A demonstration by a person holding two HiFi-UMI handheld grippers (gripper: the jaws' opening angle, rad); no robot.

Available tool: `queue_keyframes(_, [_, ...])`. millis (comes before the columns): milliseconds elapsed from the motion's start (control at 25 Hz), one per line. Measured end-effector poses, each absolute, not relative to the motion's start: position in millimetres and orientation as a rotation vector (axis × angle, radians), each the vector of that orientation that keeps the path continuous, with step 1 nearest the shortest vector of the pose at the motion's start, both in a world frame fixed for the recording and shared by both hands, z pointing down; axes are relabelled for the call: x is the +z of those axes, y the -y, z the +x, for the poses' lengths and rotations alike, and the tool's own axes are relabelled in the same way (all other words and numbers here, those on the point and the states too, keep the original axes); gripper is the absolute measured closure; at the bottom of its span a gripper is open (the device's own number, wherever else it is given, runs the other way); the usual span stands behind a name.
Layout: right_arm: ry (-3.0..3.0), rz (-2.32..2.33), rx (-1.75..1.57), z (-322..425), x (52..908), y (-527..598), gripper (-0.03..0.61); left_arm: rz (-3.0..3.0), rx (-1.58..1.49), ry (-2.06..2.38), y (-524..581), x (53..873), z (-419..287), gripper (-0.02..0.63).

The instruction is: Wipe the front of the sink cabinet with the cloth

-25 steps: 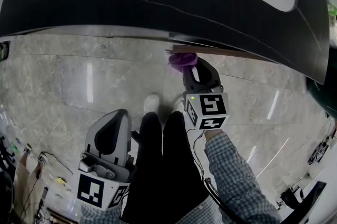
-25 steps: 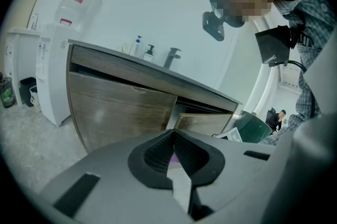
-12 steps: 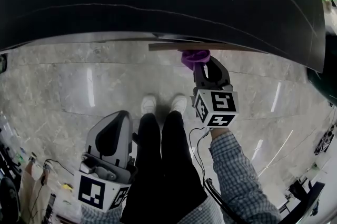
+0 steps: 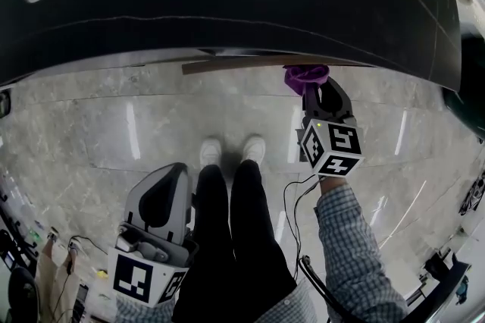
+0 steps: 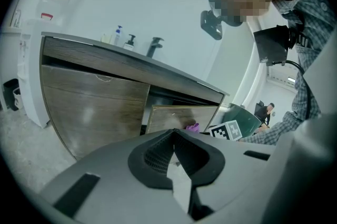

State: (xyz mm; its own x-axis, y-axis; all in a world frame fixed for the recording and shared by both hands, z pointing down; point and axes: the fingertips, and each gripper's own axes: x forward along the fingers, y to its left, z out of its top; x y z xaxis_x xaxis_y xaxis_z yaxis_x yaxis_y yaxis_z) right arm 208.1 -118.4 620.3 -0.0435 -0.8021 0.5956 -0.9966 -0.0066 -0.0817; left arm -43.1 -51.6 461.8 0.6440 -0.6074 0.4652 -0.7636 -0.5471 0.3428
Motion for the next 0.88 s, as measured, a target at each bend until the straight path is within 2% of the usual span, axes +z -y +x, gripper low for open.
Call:
queue_keyframes(440, [1.741, 1.972, 0.644, 295, 626, 107, 0.504, 2.352, 0.410, 1.051, 46, 464, -21, 0.603])
queue_keyframes(880, [1.647, 1.928, 0.634, 330, 647, 106, 0.503, 2.339, 0.419, 1.078, 48, 467, -19, 0.603])
